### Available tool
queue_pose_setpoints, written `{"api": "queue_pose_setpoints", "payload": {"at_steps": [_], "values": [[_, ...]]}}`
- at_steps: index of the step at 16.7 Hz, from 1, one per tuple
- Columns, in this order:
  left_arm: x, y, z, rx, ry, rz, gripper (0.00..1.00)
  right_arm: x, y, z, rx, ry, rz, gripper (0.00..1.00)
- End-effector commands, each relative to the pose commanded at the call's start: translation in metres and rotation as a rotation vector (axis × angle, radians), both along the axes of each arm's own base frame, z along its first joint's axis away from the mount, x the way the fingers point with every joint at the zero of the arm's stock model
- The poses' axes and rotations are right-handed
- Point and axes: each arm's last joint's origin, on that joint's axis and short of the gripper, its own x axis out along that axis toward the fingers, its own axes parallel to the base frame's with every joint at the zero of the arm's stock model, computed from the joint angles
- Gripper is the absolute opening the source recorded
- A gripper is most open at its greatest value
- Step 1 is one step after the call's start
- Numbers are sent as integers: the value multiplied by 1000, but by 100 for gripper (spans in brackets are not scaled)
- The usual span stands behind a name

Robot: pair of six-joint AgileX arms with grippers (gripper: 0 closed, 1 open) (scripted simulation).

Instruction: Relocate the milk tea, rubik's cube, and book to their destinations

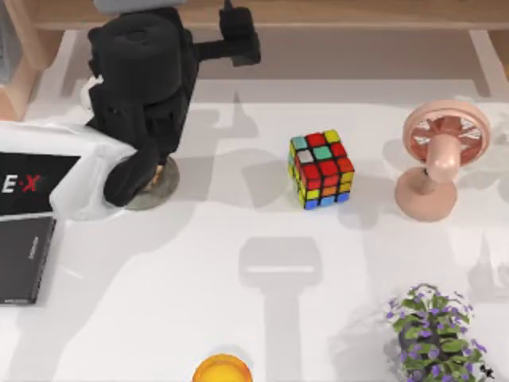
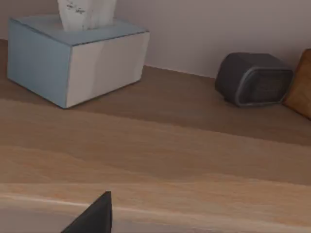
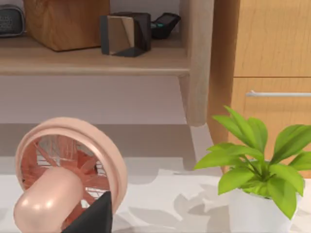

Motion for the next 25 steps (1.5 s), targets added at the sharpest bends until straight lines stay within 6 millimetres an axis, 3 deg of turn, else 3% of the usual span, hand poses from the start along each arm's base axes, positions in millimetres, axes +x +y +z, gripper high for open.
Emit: {"api": "queue_pose_setpoints", "payload": {"at_steps": [6, 12, 19, 25], "values": [[47, -90, 33, -80, 309, -77, 100, 0, 0, 0, 0, 0, 0, 100], [50, -157, 39, -72, 671, -32, 100, 0, 0, 0, 0, 0, 0, 100], [23, -186, 2, 61, 1008, 139, 100, 0, 0, 0, 0, 0, 0, 100], [11, -191, -13, 121, 1090, 194, 100, 0, 0, 0, 0, 0, 0, 100]]}}
